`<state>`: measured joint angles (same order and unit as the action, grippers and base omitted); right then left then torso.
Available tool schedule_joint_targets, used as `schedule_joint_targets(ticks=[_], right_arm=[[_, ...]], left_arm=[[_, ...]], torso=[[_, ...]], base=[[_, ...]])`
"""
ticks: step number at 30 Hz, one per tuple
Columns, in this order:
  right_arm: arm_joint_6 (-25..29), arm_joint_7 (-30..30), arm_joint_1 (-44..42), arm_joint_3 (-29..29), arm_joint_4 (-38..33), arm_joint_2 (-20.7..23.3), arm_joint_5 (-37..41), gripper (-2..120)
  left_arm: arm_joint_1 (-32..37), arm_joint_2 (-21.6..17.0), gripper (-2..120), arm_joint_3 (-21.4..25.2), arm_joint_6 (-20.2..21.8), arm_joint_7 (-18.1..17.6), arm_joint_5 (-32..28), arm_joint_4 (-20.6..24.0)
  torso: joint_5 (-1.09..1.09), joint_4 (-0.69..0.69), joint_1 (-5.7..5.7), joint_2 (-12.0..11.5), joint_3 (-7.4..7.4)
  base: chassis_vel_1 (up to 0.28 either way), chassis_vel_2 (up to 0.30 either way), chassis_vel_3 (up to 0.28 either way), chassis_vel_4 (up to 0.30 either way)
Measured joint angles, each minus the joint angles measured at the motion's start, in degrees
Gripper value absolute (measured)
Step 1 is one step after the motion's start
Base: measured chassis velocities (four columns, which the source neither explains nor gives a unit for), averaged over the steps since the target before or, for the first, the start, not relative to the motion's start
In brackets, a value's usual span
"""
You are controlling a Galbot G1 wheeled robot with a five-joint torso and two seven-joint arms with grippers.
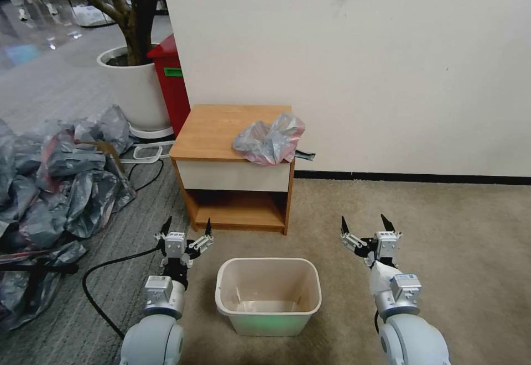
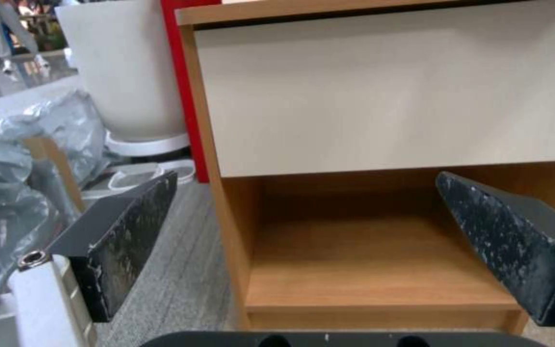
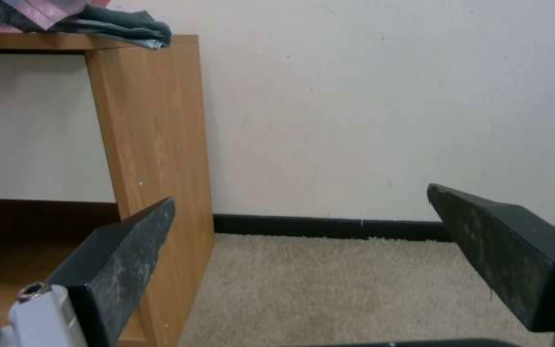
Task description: Pick up the garbage bag from the table and place it over the trash can.
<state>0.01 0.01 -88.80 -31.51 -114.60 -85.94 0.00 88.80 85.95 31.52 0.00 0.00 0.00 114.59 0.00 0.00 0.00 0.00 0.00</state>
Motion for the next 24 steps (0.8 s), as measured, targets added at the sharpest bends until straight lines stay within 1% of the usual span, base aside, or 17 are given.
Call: schedule_joint_targets(ticks=[24], right_arm=[[0.0,0.0,0.0,0.0,0.0,0.0,0.0,100]], left_arm=[[0.0,0.0,100,0.0,0.0,0.0,0.0,0.0]], torso=[[0.00,0.00,0.00,0.0,0.00]], base=[[0.000,0.000,0.000,0.000]])
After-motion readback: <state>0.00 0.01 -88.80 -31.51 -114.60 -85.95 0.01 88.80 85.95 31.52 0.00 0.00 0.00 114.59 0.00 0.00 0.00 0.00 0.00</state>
